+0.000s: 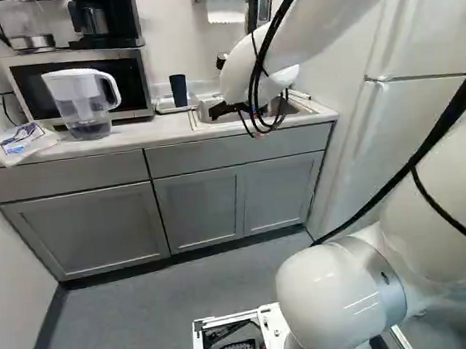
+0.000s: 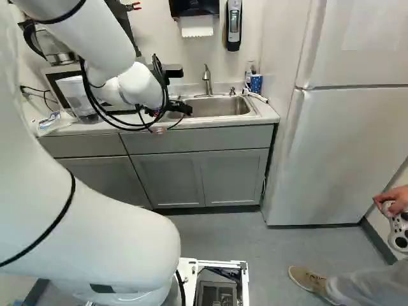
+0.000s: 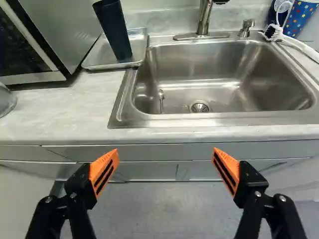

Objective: Rinse the cup and place it in the tray

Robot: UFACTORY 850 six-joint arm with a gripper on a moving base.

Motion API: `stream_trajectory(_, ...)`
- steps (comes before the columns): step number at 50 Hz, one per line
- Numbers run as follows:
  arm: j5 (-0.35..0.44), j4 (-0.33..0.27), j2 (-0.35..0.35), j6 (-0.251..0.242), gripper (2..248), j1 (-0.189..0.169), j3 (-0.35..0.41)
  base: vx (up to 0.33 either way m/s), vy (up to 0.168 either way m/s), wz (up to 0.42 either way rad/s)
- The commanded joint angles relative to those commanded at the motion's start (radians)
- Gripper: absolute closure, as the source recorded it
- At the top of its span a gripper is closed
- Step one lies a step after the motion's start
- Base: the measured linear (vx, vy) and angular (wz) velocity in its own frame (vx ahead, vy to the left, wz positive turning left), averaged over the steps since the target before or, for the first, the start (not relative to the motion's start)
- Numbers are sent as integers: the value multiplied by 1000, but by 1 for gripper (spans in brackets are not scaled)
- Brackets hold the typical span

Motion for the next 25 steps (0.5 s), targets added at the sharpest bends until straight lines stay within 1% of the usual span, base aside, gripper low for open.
stream_trajectory(25,271,27,16,-45,3,-37,191,0,0,0)
